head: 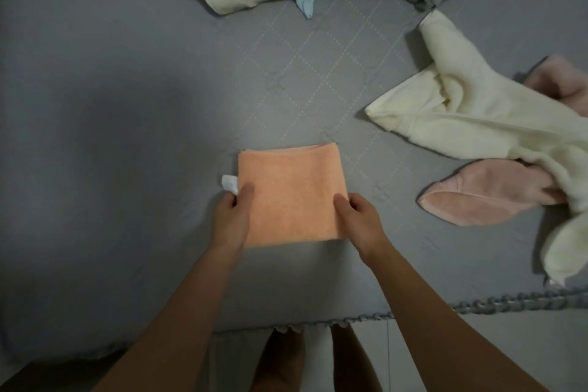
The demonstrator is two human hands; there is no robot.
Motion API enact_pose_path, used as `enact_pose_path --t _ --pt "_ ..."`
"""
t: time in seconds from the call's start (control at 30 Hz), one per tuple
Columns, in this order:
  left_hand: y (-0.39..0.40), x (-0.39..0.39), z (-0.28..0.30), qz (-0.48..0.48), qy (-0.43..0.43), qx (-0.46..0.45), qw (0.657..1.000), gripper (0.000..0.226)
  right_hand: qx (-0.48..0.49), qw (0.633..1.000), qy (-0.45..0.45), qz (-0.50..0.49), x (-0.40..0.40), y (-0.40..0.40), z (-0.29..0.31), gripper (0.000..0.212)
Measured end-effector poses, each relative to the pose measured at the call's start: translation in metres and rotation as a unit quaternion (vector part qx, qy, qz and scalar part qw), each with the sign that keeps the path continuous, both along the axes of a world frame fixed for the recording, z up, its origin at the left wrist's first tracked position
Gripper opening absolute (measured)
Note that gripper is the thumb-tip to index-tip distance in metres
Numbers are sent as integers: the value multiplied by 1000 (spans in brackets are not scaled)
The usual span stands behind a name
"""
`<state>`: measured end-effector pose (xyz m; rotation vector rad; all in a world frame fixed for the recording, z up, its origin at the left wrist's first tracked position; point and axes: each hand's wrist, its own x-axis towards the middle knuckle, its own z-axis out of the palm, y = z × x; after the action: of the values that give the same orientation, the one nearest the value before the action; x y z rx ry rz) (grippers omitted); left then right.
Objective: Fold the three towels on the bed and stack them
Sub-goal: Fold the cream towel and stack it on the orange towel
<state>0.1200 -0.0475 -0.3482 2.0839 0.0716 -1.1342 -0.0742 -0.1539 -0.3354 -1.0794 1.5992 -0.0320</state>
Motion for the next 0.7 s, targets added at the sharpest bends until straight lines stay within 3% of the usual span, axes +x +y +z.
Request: enact_pose_path --t 0.13,0.23,0.37,0.5,0.6,0.7 --pt "-2 25 13 -3 -47 -40 998 37 -23 999 -49 6 16 5 12 16" --pt "0 41 16 -60 -88 -15 994 14 -10 998 -13 56 18 7 8 17" --pt "-7 17 30 -202 -193 50 959 46 -77 994 41 69 -16 -8 7 23" --pt "-17 -71 61 -305 -274 -36 912 53 -130 984 102 71 -82 -36 19 27" --pt "-29 -142 68 -363 -192 -125 903 42 -158 977 132 56 -145 -60 29 31" --pt "-49 -205 62 -414 -94 -145 894 38 -183 971 155 0 -214 -82 43 38"
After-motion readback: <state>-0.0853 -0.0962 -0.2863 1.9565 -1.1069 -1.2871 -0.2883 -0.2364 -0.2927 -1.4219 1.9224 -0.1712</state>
